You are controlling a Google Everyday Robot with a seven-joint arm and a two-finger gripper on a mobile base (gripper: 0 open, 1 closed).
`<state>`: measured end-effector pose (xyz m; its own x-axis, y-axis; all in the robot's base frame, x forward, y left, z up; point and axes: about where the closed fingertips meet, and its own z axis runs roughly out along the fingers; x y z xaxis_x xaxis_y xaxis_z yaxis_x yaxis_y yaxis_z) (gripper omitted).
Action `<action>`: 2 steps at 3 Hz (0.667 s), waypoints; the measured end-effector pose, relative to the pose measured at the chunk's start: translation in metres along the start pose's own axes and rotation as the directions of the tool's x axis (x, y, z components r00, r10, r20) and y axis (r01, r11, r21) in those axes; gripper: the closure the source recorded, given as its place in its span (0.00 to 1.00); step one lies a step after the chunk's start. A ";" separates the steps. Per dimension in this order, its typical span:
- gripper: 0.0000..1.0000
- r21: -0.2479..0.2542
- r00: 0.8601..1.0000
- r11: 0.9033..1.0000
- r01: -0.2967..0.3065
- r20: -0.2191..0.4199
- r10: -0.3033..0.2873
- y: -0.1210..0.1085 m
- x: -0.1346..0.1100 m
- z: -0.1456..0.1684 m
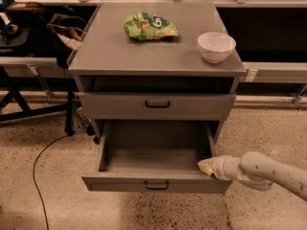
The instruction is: Open middle drawer
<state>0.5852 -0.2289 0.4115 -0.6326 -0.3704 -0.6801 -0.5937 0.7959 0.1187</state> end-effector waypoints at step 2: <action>1.00 -0.142 0.996 0.988 0.065 -0.057 -0.074 0.039 0.031 0.010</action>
Offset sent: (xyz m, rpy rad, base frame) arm -0.1209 0.0384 -0.0663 0.0757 0.2027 0.3955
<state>0.5477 -0.2047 0.3880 -0.6143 -0.4546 -0.6450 -0.6980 0.6943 0.1754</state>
